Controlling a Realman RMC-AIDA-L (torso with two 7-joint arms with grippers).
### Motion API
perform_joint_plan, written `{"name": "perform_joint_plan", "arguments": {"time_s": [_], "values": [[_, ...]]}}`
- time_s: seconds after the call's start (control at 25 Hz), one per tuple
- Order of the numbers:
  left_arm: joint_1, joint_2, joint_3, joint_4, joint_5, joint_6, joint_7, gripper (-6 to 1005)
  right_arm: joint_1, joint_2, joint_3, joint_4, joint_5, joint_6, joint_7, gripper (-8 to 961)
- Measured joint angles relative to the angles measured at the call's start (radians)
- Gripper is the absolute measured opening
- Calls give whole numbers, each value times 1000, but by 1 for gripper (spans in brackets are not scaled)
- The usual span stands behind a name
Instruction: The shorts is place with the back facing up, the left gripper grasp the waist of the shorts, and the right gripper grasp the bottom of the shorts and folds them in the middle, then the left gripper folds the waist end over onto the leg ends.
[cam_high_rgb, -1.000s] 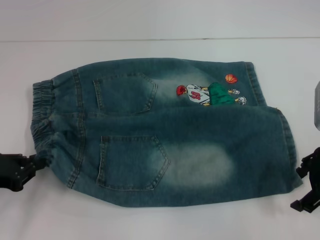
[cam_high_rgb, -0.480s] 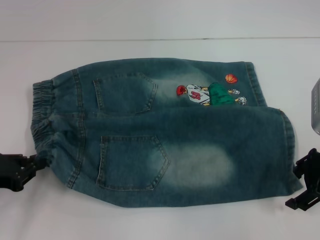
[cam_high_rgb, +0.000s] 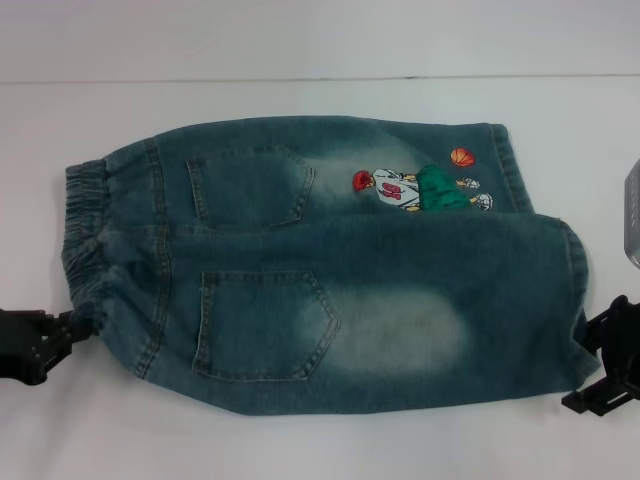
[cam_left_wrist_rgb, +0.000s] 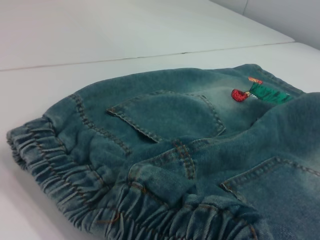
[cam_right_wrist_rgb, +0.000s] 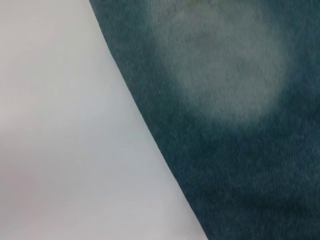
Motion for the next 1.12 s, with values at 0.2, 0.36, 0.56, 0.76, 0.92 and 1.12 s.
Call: {"name": "perform_joint_plan", "arguments": {"time_s": [0.2, 0.36, 0.56, 0.76, 0.92, 1.12], "values": [[1, 0, 0, -1, -3, 0, 1, 89, -16, -1, -3, -7, 21, 2, -50, 733], [0, 0, 0, -2, -2, 0, -2, 89, -18, -1, -2, -8, 22, -3, -58, 588], [1, 1, 0, -3, 0, 0, -2, 89, -33, -1, 6, -29, 25, 1, -83, 358], [3, 1, 0, -4, 2, 0, -3, 90, -43, -1, 7, -34, 25, 2, -84, 152], [4, 3, -4, -13, 2, 3, -3, 90, -56, -1, 25, -48, 34, 12, -101, 48], [9, 7, -31, -10, -5, 8, -30, 90, -61, -5, 165, -78, 85, 19, -173, 15]]}}
